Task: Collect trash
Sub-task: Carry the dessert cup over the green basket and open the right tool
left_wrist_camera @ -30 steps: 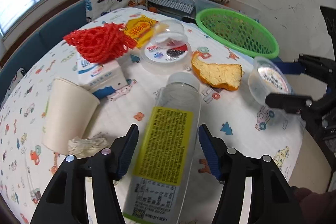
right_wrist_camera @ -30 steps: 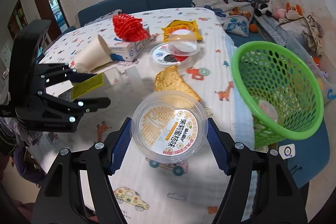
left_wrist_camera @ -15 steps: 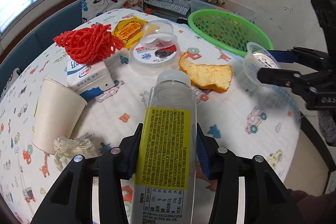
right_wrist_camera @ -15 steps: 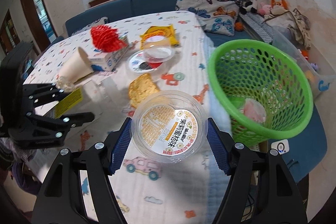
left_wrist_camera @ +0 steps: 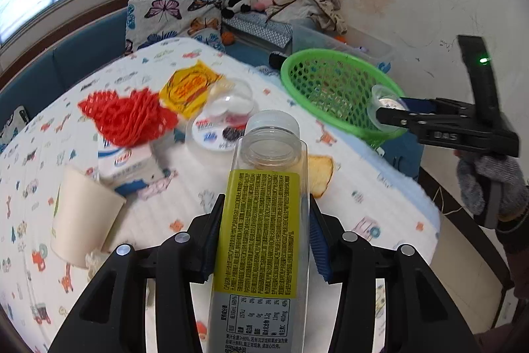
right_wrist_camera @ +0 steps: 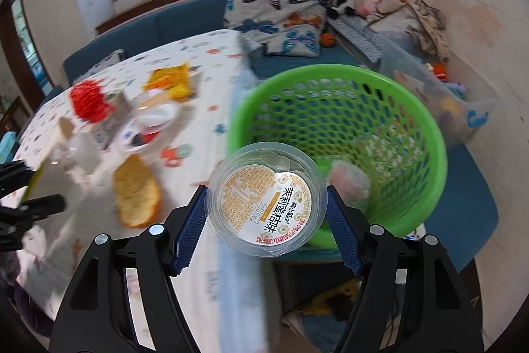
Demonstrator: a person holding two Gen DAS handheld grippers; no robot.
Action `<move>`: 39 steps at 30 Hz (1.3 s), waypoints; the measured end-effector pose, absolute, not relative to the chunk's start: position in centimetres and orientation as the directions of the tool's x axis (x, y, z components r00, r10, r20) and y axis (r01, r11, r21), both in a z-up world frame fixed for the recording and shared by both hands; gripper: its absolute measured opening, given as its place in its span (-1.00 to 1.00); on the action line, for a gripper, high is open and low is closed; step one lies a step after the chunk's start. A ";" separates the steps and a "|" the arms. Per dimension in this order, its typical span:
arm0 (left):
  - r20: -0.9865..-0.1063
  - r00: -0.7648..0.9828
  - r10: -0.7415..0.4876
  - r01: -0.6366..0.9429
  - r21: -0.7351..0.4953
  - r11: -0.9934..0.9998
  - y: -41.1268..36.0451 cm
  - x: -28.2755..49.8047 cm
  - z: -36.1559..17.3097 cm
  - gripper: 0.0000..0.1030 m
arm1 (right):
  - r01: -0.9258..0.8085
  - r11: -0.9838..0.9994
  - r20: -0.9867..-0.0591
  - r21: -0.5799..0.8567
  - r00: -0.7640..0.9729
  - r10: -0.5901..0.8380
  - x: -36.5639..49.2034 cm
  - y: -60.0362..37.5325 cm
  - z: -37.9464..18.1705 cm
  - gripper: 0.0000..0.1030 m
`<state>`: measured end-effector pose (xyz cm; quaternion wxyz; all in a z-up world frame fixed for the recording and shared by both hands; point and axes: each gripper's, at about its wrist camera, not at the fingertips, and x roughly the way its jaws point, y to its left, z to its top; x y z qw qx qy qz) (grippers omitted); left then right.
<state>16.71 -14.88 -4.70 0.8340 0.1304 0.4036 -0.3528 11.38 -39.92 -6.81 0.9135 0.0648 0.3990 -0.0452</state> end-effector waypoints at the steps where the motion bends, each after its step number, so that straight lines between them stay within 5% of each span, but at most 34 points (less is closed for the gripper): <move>1: -0.763 0.426 -0.486 0.695 -0.068 0.716 -15.1 16.8 -4.5 -0.13 | 0.150 0.986 -0.737 0.078 0.674 -0.044 11.6 -40.6 -7.0 0.36; 39: -0.758 0.413 -0.504 0.687 -0.104 0.719 -19.5 19.5 -3.3 -0.14 | 0.301 0.953 -0.826 0.025 0.543 -0.150 16.7 -48.4 -13.4 0.45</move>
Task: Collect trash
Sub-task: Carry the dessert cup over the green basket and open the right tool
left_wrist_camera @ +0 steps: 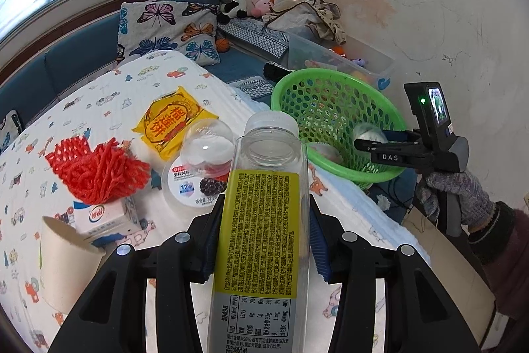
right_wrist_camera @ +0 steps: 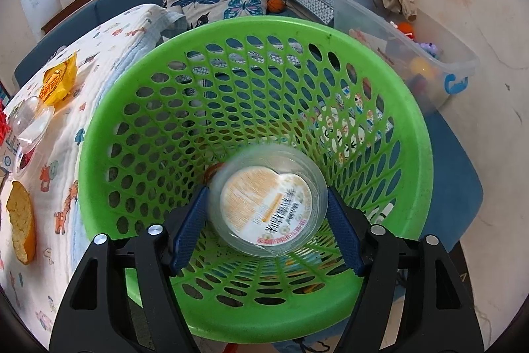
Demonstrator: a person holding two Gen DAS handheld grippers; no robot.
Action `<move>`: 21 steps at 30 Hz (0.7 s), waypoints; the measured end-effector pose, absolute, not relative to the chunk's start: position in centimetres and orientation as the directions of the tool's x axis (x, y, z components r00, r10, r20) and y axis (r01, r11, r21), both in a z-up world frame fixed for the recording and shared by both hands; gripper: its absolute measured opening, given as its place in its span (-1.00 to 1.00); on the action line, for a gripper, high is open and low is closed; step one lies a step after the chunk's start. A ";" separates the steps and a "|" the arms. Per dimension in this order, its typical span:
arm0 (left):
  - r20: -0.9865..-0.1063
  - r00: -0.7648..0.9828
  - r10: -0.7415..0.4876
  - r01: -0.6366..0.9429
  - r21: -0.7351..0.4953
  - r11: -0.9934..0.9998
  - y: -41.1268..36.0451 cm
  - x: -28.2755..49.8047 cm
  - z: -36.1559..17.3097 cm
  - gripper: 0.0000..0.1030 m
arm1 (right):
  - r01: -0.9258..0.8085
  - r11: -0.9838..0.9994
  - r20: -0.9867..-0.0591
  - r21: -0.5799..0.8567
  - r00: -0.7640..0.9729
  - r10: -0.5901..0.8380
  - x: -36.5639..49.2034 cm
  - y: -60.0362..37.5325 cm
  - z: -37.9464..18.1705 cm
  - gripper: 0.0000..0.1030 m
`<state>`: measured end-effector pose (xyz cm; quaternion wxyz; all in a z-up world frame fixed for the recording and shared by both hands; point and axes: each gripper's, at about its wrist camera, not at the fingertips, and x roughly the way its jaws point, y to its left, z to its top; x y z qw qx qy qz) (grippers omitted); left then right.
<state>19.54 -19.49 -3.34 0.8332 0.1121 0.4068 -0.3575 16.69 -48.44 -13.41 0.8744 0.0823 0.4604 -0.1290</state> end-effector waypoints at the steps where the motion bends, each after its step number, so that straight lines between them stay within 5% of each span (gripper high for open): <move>1: -0.757 0.413 -0.507 0.687 -0.106 0.719 -19.7 19.6 -3.3 -0.14 | 0.304 0.952 -0.825 0.025 0.544 -0.152 16.7 -48.5 -13.4 0.49; 21: -0.760 0.385 -0.524 0.715 -0.113 0.690 -24.9 20.8 -2.8 -0.14 | 0.263 0.965 -0.770 -0.019 0.612 -0.182 13.8 -49.4 -8.4 0.54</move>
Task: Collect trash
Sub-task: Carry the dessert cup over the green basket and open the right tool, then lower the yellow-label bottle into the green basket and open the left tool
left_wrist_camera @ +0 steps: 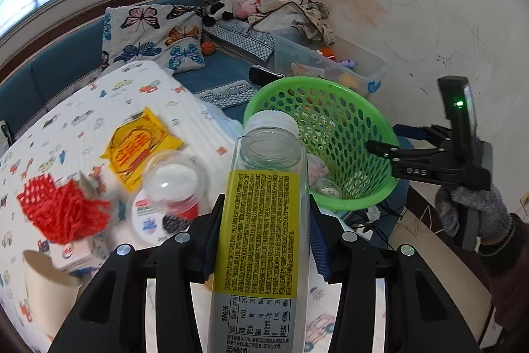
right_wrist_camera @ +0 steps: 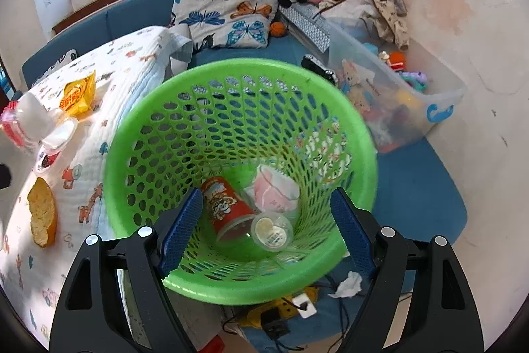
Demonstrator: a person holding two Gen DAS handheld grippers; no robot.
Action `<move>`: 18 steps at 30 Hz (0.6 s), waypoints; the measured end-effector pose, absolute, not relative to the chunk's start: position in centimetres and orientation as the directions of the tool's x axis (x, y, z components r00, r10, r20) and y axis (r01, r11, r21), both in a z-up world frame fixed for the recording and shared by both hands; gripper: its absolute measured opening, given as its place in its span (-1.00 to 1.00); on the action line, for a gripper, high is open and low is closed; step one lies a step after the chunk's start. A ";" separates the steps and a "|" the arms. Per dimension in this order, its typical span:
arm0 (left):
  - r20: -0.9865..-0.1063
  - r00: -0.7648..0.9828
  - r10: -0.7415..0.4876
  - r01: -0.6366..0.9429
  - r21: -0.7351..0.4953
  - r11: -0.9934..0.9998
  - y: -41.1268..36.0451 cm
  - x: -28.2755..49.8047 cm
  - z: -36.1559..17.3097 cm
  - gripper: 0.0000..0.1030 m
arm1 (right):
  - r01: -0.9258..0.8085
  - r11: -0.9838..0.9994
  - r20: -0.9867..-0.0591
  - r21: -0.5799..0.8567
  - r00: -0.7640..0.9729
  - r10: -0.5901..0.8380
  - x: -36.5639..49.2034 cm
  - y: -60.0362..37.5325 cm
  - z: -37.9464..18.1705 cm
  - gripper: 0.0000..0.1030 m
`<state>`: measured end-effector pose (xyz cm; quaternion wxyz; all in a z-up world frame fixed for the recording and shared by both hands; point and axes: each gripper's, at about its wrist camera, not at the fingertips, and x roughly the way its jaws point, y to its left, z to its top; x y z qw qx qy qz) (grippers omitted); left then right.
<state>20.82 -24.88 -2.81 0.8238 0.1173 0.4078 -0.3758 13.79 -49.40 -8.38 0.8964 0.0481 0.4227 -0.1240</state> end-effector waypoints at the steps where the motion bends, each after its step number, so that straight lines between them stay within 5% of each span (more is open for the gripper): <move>1: -0.761 0.382 -0.524 0.717 -0.113 0.688 -25.4 20.9 -2.9 -0.14 | 0.266 0.964 -0.765 -0.020 0.616 -0.186 13.5 -49.7 -8.0 0.54; 18: -0.814 0.293 -0.502 0.751 -0.128 0.647 -35.1 23.1 -5.2 -0.14 | 0.328 0.945 -0.735 -0.004 0.640 -0.225 9.9 -53.1 -6.8 0.54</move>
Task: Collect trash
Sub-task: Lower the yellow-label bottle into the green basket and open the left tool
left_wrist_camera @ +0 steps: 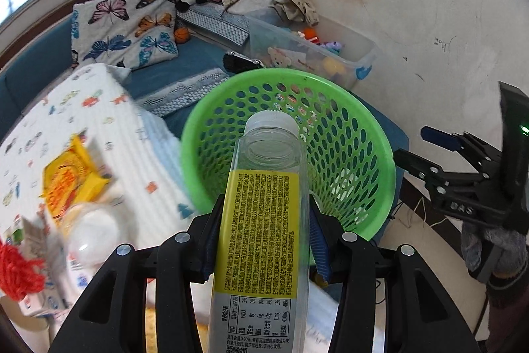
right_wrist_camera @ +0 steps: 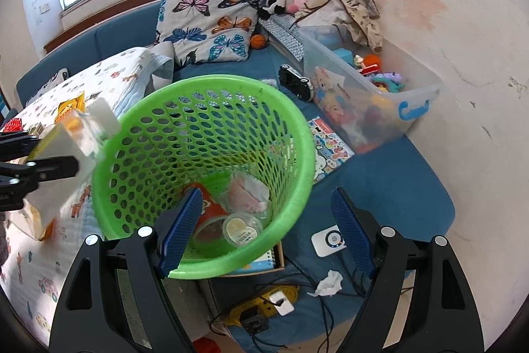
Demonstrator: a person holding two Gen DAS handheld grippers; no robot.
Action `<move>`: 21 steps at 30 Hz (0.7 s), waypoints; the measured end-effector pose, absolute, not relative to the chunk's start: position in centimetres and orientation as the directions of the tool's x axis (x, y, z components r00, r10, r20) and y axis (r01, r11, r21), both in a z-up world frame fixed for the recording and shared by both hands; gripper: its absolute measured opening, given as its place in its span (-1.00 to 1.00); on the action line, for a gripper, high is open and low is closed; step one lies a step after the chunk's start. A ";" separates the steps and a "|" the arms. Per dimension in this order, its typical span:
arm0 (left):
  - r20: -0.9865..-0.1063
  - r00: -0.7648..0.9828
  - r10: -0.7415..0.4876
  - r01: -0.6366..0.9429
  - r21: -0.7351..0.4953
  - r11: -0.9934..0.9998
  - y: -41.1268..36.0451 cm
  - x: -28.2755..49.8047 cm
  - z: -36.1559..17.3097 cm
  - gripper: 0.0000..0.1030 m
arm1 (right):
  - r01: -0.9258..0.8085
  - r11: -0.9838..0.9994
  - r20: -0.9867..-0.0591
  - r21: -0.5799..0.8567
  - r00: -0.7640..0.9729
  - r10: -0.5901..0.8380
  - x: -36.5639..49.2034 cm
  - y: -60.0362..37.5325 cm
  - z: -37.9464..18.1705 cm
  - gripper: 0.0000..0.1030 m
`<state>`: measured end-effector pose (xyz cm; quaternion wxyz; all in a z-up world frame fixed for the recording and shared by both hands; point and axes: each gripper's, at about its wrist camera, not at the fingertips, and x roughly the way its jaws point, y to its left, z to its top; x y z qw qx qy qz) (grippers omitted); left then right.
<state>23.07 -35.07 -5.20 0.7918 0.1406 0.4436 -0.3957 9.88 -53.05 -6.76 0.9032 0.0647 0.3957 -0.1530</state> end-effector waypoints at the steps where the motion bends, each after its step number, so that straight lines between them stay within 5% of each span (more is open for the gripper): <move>1: -0.817 0.287 -0.499 0.753 -0.130 0.645 -35.5 23.2 -5.4 -0.14 | 0.331 0.944 -0.733 -0.004 0.641 -0.227 9.8 -53.2 -6.7 0.54; 21: -0.870 0.182 -0.459 0.766 -0.168 0.621 -44.4 25.1 -7.8 -0.13 | 0.376 0.926 -0.730 0.000 0.633 -0.257 7.8 -55.1 -6.5 0.54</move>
